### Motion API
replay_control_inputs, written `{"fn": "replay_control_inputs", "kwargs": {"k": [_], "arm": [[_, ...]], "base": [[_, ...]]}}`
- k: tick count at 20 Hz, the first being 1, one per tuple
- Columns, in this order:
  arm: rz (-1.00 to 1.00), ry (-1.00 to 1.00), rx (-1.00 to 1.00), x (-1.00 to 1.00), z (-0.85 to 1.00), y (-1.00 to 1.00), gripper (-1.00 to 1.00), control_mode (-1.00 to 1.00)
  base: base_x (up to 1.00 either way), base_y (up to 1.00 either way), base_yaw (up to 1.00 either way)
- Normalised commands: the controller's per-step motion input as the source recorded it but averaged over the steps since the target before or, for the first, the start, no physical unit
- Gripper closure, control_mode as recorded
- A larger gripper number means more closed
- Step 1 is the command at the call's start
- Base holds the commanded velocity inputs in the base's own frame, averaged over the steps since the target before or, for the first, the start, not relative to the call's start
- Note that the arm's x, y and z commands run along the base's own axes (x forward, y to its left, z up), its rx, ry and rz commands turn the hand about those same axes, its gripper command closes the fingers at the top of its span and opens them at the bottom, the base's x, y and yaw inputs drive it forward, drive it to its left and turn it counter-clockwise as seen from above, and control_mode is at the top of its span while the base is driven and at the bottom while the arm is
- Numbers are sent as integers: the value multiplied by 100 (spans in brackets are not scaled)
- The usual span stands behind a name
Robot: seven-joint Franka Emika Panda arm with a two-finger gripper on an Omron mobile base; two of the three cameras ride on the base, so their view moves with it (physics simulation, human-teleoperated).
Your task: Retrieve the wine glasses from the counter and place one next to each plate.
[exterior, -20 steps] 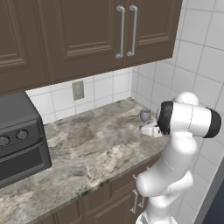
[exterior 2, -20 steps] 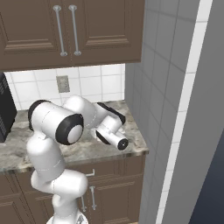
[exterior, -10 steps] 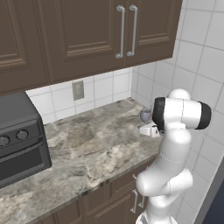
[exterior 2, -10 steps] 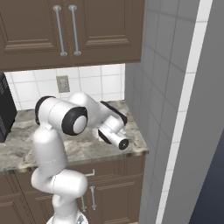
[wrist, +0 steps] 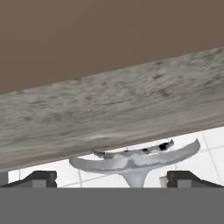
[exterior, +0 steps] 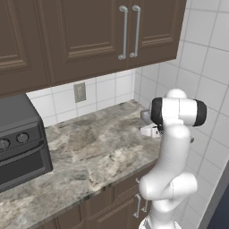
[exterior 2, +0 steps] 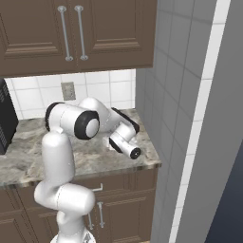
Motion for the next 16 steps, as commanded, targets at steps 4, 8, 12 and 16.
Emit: {"fn": "replay_control_inputs", "kwargs": {"k": [4, 8, 12, 16], "arm": [[0, 0, 0, 36, -16, 0, 100, -100], [0, 0, 0, 25, -4, 0, 100, -100], [0, -1, 0, 9, -4, 0, 100, -100], [0, -17, -2, -5, 5, 9, 100, -100]], "base": [[0, 0, 0], [0, 0, 0], [0, 0, 0], [0, 0, 0]]}}
